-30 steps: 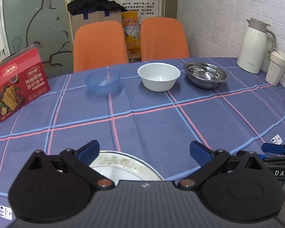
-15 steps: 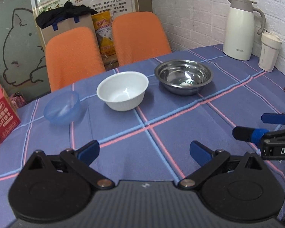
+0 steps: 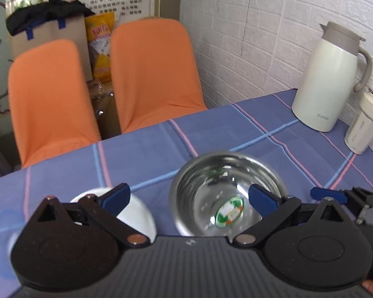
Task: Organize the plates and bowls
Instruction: 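Grasp the steel bowl rim with the right tool while the left tool grips it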
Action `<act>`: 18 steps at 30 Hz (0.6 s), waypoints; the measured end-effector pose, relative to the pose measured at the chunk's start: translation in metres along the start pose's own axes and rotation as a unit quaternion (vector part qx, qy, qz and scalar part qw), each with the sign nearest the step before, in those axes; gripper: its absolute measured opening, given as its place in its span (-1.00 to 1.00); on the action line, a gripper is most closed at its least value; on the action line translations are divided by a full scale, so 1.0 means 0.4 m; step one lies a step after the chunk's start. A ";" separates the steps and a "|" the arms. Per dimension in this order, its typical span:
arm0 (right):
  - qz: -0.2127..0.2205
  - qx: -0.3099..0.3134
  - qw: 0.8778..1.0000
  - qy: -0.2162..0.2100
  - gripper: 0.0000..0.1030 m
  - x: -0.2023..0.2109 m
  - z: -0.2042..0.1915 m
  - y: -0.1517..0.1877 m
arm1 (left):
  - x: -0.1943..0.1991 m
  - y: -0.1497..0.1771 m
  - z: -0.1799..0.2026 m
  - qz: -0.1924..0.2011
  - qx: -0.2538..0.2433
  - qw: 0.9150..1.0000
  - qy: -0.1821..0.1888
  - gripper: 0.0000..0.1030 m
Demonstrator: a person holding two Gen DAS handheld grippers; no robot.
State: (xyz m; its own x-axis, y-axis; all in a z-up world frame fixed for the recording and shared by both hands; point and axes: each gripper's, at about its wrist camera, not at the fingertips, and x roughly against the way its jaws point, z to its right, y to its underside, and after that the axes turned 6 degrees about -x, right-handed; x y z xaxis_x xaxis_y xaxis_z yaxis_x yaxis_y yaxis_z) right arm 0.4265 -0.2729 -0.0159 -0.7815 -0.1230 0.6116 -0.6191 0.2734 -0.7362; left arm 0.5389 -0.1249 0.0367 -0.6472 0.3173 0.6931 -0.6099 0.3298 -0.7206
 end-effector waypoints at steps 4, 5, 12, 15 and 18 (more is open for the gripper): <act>-0.021 -0.007 1.000 0.002 0.66 -0.063 0.001 -0.005 | -0.122 -0.041 -0.017 -0.031 0.012 0.999 0.016 0.94; -0.026 -0.009 1.000 -0.003 0.67 -0.070 0.004 0.000 | -0.144 -0.043 -0.020 -0.040 0.013 0.999 0.016 0.94; -0.016 0.008 1.000 -0.007 0.66 -0.057 0.001 0.015 | -0.211 -0.024 -0.012 -0.050 -0.006 0.999 0.008 0.91; -0.012 0.017 1.000 -0.010 0.66 -0.052 -0.006 0.019 | -0.216 -0.021 0.001 -0.050 -0.023 0.998 0.003 0.88; -0.003 0.021 1.000 -0.021 0.66 -0.045 -0.010 0.018 | -0.217 -0.019 0.005 -0.047 -0.036 0.998 0.003 0.88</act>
State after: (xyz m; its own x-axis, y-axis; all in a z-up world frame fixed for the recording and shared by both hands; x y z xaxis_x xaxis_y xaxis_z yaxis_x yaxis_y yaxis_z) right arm 0.4364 -0.2649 -0.0310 -0.7794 -0.1639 0.6046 -0.6262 0.2329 -0.7441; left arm 0.5989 -0.1567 -0.0180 -0.5854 0.2871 0.7582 -0.6335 0.4217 -0.6488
